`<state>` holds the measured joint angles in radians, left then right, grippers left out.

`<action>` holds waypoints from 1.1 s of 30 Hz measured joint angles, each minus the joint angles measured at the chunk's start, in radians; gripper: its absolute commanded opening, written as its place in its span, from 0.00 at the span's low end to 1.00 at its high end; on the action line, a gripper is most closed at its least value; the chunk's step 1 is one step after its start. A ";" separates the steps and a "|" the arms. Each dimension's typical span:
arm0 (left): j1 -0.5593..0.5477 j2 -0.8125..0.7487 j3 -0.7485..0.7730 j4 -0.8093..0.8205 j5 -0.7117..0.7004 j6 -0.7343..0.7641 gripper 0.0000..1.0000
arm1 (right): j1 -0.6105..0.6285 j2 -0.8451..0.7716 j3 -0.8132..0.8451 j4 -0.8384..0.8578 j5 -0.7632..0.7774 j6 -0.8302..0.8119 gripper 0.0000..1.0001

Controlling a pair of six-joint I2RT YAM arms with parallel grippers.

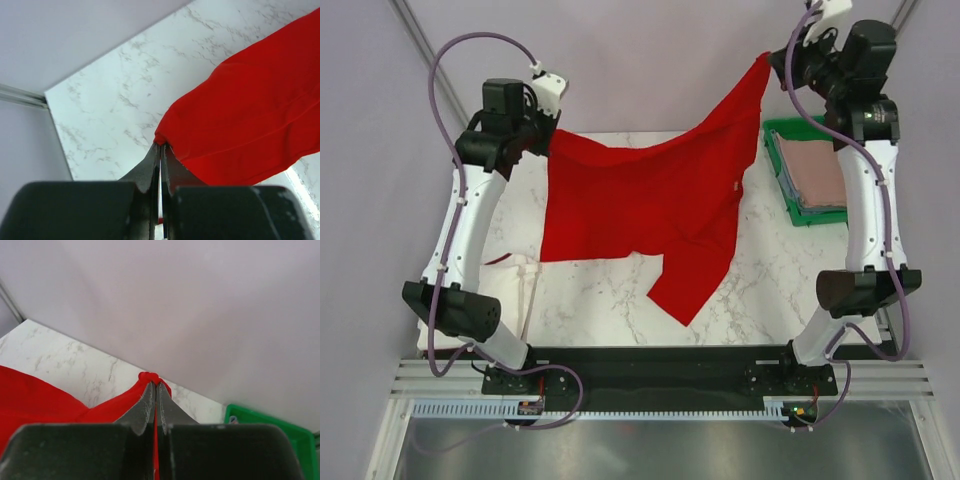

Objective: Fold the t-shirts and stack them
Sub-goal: Flatten the tshirt out

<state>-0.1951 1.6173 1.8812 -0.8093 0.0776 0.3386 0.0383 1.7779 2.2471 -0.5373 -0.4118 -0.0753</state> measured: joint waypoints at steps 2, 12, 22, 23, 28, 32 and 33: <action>0.005 -0.033 0.030 -0.014 -0.015 0.011 0.02 | -0.011 -0.048 0.008 -0.002 0.019 -0.003 0.00; 0.003 -0.274 0.042 -0.055 -0.145 0.080 0.02 | -0.027 -0.326 -0.082 0.007 0.110 -0.087 0.00; 0.003 -0.460 0.047 -0.077 -0.181 0.108 0.02 | -0.027 -0.480 -0.051 0.001 0.192 -0.140 0.00; 0.003 -0.473 0.053 -0.080 -0.180 0.113 0.02 | -0.028 -0.493 -0.040 -0.001 0.201 -0.143 0.00; 0.003 -0.557 0.123 -0.079 -0.177 0.134 0.02 | -0.028 -0.560 0.044 0.000 0.232 -0.166 0.00; 0.003 -0.612 0.187 -0.079 -0.178 0.148 0.02 | -0.028 -0.616 0.105 0.006 0.248 -0.188 0.00; 0.003 -0.625 0.207 -0.078 -0.178 0.151 0.02 | -0.028 -0.632 0.119 0.007 0.252 -0.195 0.00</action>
<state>-0.1921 0.9920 2.0880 -0.8875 -0.1005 0.4892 0.0105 1.1458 2.3657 -0.5304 -0.1600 -0.2707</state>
